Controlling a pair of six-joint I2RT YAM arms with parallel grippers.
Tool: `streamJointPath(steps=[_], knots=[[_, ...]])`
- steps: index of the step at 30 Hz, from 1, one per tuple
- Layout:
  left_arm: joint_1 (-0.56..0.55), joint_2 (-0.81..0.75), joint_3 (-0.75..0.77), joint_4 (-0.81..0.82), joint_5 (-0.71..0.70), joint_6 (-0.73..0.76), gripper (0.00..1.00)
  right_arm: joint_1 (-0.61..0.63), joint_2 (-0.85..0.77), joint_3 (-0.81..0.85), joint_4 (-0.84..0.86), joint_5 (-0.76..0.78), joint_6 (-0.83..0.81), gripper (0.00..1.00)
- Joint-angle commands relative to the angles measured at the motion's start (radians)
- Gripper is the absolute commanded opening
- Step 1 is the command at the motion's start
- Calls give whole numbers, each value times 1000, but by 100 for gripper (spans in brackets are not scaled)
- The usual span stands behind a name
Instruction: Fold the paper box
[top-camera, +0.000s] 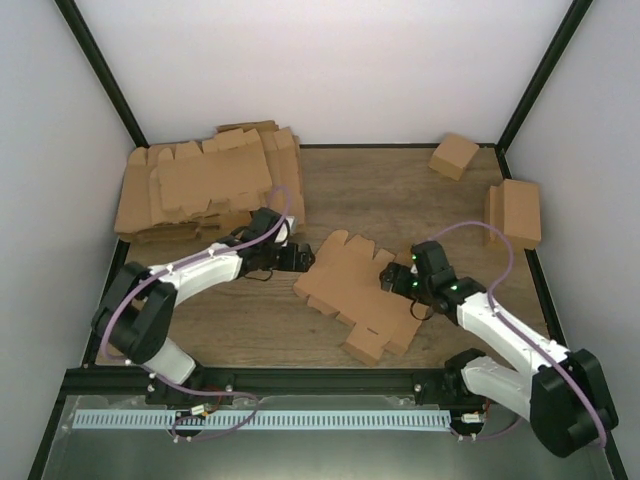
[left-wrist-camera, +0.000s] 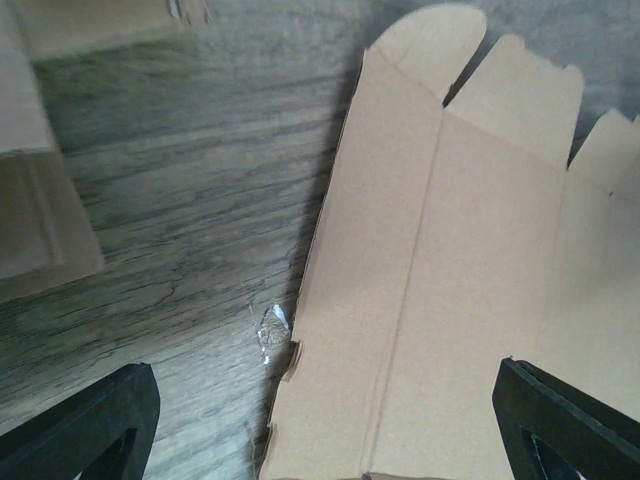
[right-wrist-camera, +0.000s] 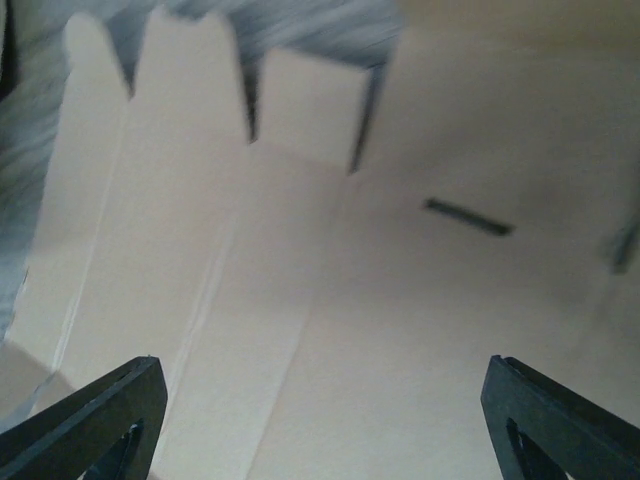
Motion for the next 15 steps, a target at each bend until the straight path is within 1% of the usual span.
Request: streamJointPath(steps=[1, 3, 6, 10, 15], knots=[[3, 91, 48, 44, 75, 28, 93, -156, -51, -17, -51, -34, 19, 90], [2, 132, 62, 34, 84, 23, 92, -209, -73, -30, -57, -56, 32, 90], [1, 164, 70, 19, 96, 21, 92, -238, -98, -49, -76, -37, 78, 90], [1, 176, 58, 12, 110, 20, 92, -244, -130, -73, -99, 22, 130, 89], [1, 187, 32, 40, 162, -8, 92, -245, -142, -78, -171, 116, 222, 89]])
